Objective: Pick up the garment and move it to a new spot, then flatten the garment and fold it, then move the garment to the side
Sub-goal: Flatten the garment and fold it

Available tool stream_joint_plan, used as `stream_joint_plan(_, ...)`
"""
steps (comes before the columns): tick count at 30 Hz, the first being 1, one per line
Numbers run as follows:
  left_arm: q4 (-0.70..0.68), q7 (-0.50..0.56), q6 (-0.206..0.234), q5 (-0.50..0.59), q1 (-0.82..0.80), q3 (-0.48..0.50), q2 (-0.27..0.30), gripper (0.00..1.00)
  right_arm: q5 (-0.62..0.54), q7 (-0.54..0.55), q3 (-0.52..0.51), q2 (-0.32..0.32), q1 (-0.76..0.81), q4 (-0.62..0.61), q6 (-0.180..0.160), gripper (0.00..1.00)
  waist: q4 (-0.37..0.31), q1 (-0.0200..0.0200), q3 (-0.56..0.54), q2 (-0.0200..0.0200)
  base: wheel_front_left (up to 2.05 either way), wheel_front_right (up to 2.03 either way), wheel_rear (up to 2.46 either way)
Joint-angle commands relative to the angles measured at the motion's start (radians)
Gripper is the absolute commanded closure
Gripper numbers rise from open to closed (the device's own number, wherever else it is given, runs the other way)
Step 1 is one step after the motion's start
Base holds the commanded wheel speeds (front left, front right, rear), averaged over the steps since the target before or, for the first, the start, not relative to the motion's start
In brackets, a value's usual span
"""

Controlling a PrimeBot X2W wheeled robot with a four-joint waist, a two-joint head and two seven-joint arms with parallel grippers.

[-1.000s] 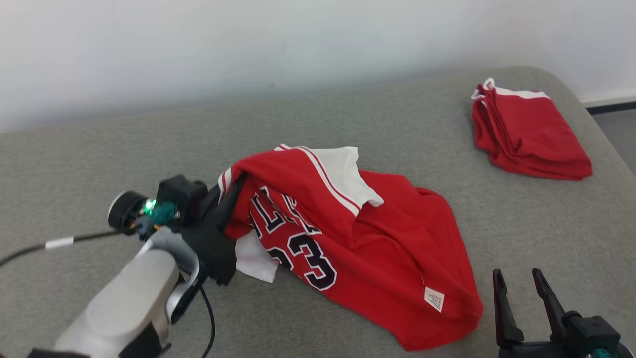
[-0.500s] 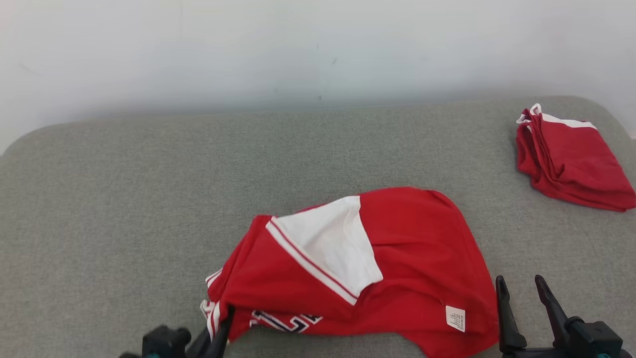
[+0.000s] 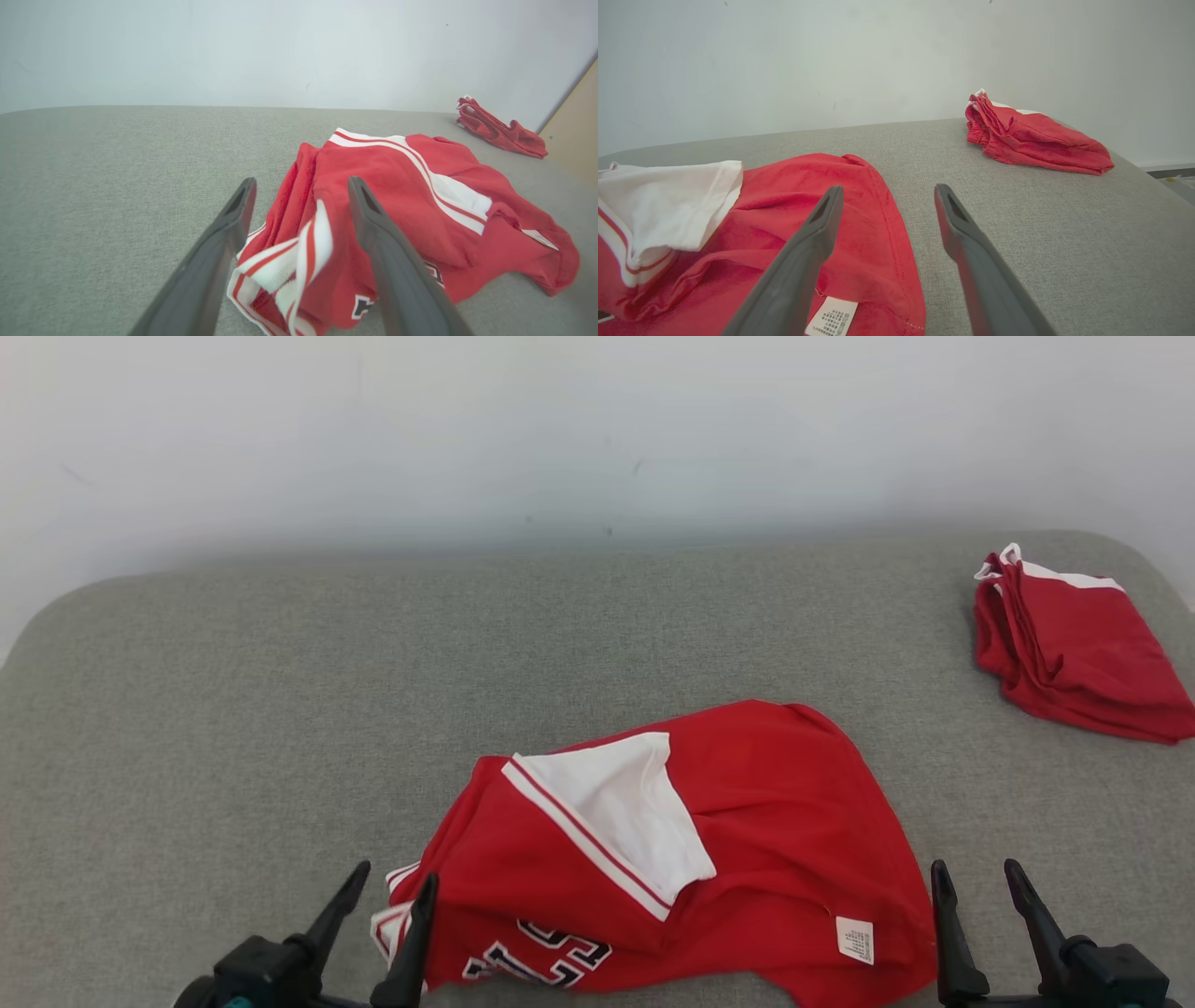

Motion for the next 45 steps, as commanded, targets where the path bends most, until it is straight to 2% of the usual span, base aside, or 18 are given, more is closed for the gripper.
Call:
stream_joint_plan(1, -0.024, -0.003, -0.004, 0.016, 0.017, 0.021, 0.005, 0.0, 0.007, -0.003, 0.002, 0.0, 0.011, 0.002, -0.003, 0.0, -0.006, 0.0001, -0.002, 0.0, 0.0, 0.0, 0.0)
stream_joint_plan(6, -0.075, -0.003, -0.018, 0.032, 0.001, 0.078, 0.022, 0.0, 0.013, -0.01, -0.001, 0.0, 0.012, 0.012, -0.003, 0.0, -0.023, 0.0001, -0.006, 0.0, 0.0, 0.0, 0.0)
stream_joint_plan(12, -0.041, 0.018, -0.053, 0.048, -0.108, 0.1, 0.084, 0.0, 0.008, -0.007, 0.003, 0.0, -0.003, 0.021, -0.003, 0.0, -0.039, 0.0001, -0.001, 0.0, 0.0, 0.0, 0.0)
stream_joint_plan(19, 0.031, 0.101, -0.101, -0.039, -0.227, 0.14, 0.141, 0.0, 0.017, -0.01, 0.01, 0.0, -0.02, 0.031, -0.003, 0.0, -0.068, 0.0001, 0.025, 0.0, 0.0, 0.0, 0.0)
stream_joint_plan(23, 0.069, 0.161, -0.121, -0.094, -0.253, 0.123, 0.166, 0.0, 0.024, -0.016, 0.015, 0.0, -0.026, 0.043, -0.003, 0.0, -0.082, 0.0001, 0.033, 0.0, 0.0, 0.0, 0.0)
stream_joint_plan(27, 0.104, 0.264, -0.133, -0.178, -0.273, 0.075, 0.203, 0.0, 0.028, -0.023, 0.015, 0.0, -0.035, 0.062, -0.003, 0.0, -0.096, 0.0001, 0.04, 0.0, 0.0, 0.0, 0.0)
stream_joint_plan(32, 0.087, 0.384, -0.131, -0.287, -0.286, -0.041, 0.263, 0.0, 0.033, -0.031, 0.017, 0.0, -0.044, 0.077, -0.003, 0.0, -0.106, 0.0001, 0.047, 0.0, 0.0, 0.0, 0.0)
stream_joint_plan(37, 0.093, 0.461, -0.131, -0.365, -0.301, -0.154, 0.306, 0.0, 0.038, -0.042, 0.016, 0.0, -0.057, 0.099, -0.003, 0.0, -0.11, 0.0001, 0.056, 0.0, 0.0, 0.0, 0.0)
stream_joint_plan(45, 0.175, 0.517, -0.131, -0.398, -0.35, -0.329, 0.304, 0.0, 0.039, -0.048, 0.028, 0.0, -0.08, 0.118, -0.003, 0.0, -0.121, 0.0001, 0.073, 0.0, 0.0, 0.0, 0.0)
